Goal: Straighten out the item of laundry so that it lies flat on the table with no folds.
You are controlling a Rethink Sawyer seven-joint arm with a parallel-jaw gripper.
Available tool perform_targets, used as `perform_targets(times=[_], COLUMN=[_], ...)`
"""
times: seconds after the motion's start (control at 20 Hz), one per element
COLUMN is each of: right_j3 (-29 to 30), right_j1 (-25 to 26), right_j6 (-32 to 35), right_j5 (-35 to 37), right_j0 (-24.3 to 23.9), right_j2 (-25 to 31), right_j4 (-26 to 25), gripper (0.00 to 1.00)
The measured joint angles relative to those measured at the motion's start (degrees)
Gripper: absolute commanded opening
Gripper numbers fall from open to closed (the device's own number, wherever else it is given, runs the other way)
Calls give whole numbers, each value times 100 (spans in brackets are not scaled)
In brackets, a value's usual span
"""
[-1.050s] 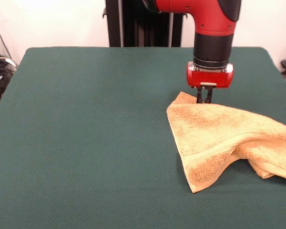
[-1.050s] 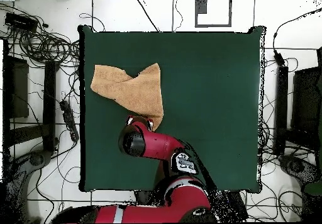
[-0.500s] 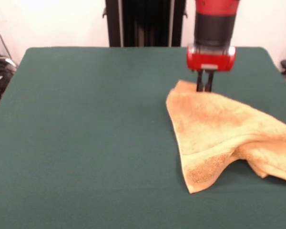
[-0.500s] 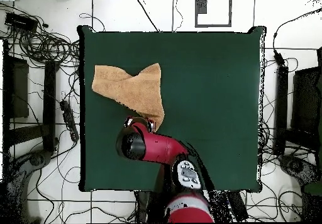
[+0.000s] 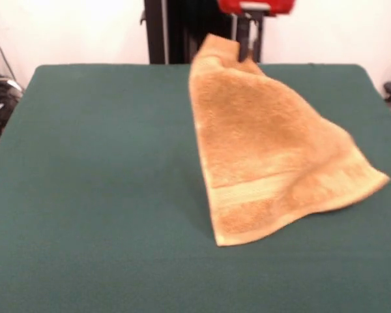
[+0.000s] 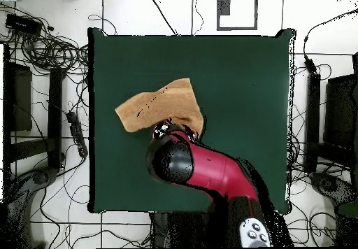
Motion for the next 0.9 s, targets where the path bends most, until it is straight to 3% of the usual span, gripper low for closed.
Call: perform_targets(times=[0.35,0.9], right_j3=[-5,18], right_j1=[-191,-211], right_j6=[0,0], right_j5=[6,-54], right_j0=[-364,-262], right_j2=[-31,-84], right_j4=[-1,-2], gripper=[0,0])
